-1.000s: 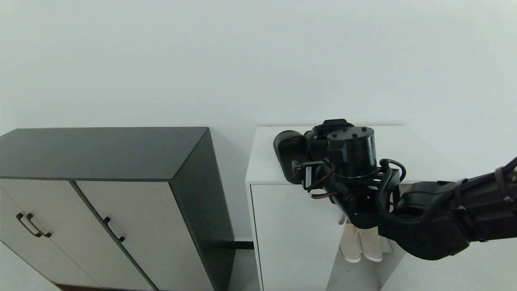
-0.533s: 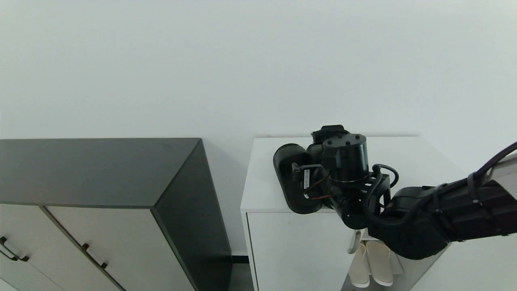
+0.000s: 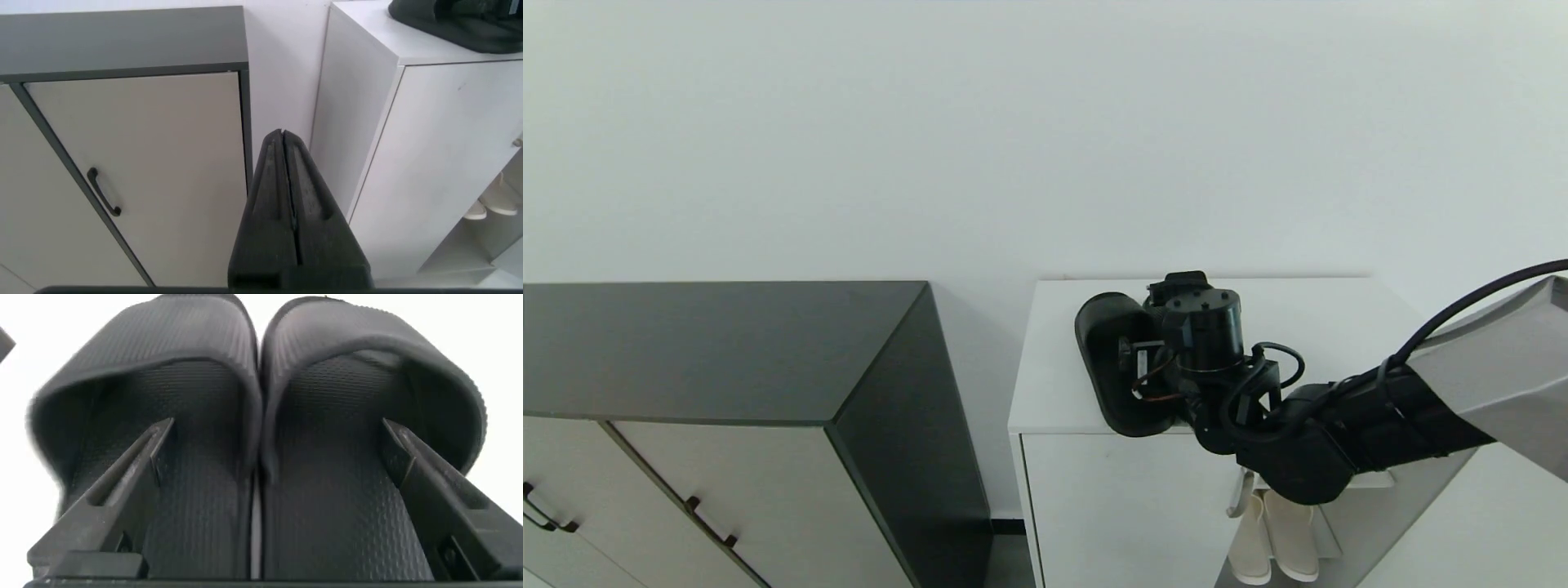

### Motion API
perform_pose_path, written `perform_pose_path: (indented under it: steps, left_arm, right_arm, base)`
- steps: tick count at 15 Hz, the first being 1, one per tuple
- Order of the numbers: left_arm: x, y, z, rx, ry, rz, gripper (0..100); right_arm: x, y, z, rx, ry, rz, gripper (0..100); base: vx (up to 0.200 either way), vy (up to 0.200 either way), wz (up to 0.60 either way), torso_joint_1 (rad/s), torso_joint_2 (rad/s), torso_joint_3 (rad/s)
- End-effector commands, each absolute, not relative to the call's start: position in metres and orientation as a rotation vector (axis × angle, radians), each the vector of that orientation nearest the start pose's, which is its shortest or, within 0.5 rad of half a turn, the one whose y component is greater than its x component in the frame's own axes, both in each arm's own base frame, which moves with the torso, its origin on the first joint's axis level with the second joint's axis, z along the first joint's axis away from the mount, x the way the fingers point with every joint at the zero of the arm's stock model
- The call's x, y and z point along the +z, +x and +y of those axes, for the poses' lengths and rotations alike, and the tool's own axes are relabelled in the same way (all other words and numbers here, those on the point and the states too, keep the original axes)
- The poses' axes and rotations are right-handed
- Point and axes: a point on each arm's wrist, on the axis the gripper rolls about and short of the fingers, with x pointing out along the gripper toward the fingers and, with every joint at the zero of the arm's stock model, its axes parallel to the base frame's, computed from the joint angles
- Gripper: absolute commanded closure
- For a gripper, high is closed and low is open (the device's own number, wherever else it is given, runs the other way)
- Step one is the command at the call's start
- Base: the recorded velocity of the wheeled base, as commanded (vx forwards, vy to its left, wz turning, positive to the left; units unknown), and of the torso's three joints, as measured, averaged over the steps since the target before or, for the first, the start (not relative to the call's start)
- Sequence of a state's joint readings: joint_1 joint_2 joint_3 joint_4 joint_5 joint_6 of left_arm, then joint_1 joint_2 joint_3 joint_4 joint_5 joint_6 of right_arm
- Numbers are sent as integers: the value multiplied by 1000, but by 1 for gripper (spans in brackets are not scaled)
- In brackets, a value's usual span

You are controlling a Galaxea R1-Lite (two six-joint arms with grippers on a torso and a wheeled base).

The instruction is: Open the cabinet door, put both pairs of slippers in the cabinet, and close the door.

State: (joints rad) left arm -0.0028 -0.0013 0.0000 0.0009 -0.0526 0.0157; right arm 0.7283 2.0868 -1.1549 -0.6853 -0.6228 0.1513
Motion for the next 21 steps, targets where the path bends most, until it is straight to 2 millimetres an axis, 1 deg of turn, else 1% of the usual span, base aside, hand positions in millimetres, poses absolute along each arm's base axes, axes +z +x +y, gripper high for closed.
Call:
perform_pose_path:
  steps: [1, 3, 6, 9, 10, 15, 17, 19, 21]
  left_arm:
    - [75, -23, -1, -55, 15, 1, 100]
    - [75, -23, -1, -55, 15, 0, 100]
    - [75, -23, -1, -55, 14, 1, 100]
    - [75, -23, -1, -54, 12, 0, 100]
    - [75, -23, -1, -55, 14, 0, 100]
    - [75, -23, -1, -55, 12, 0, 100]
    - [75, -23, -1, -54, 14, 1, 100]
    - [75, -23, -1, -55, 12, 1, 100]
    - [75, -23, -1, -54, 12, 0, 100]
  right_arm:
    - [128, 327, 265, 75, -27, 214, 0]
    - [126, 338, 267, 64, -31, 202, 0]
    - [123, 350, 271, 57, -48, 189, 0]
    - [121, 354, 274, 55, -45, 185, 0]
    - [122, 355, 274, 56, -44, 182, 100]
    - [127, 355, 274, 57, -40, 170, 100]
    - [138, 351, 273, 61, -28, 152, 100]
    - [152, 342, 272, 73, -24, 132, 100]
    - [172, 320, 269, 104, -21, 110, 100]
  base:
    - [0, 0, 0, 0, 0, 0]
    - [0, 0, 0, 0, 0, 0]
    - [0, 0, 0, 0, 0, 0]
    - [0, 0, 0, 0, 0, 0]
    - [0, 0, 0, 0, 0, 0]
    - [0, 0, 0, 0, 0, 0]
    - [0, 0, 0, 0, 0, 0]
    - [0, 0, 0, 0, 0, 0]
    - [0, 0, 0, 0, 0, 0]
